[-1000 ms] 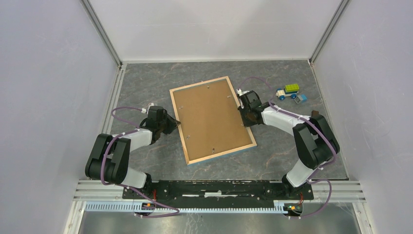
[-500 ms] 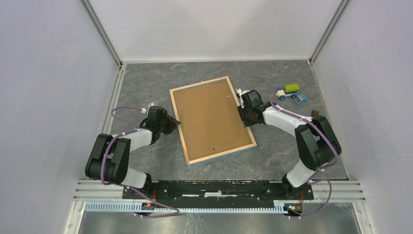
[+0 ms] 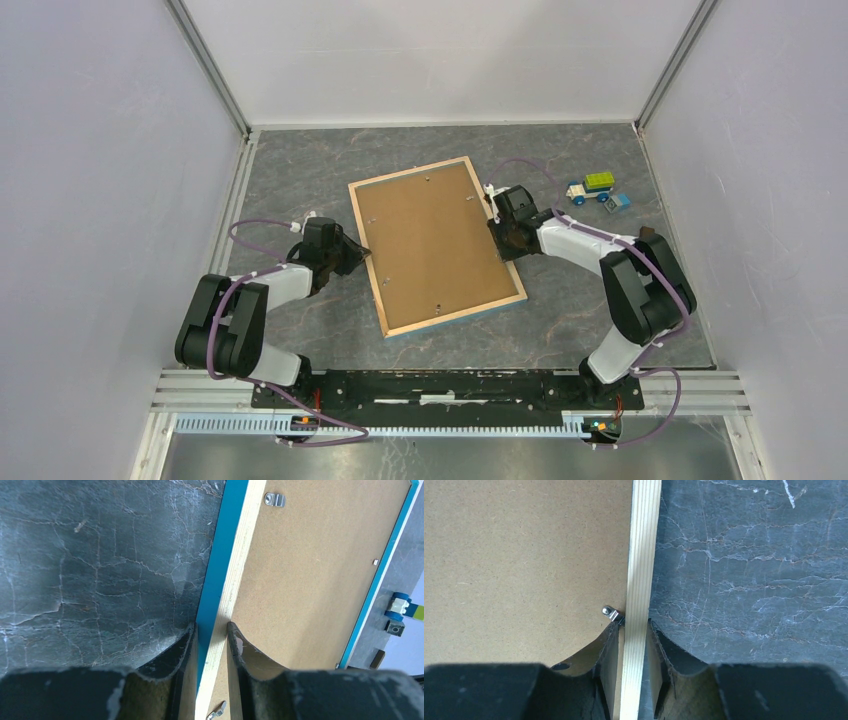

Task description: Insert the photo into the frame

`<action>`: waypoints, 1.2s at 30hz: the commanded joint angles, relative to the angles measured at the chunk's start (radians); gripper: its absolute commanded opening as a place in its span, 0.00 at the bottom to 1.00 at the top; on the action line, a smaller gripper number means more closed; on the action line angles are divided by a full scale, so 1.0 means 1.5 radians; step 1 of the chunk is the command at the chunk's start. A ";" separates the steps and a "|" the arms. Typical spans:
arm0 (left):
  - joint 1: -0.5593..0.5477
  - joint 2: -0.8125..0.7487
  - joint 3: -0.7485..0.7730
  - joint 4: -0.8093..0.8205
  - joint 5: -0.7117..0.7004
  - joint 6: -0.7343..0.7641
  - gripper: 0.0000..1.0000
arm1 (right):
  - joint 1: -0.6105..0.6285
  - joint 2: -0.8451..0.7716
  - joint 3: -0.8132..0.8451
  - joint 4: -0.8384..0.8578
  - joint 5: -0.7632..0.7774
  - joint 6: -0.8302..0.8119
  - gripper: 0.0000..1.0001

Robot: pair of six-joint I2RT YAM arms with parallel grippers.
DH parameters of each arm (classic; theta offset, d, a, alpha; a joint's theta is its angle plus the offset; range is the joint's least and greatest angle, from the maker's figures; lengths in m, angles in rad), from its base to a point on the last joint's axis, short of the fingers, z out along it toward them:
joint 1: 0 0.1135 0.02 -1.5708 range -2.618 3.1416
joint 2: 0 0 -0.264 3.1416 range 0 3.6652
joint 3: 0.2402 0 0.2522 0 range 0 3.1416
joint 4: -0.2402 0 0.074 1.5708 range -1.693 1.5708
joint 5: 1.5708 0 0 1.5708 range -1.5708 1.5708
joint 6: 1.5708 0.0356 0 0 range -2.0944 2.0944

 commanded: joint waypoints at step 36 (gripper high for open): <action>0.001 0.098 0.085 -0.048 0.032 0.045 0.17 | 0.003 -0.145 -0.193 0.184 -0.100 0.089 0.54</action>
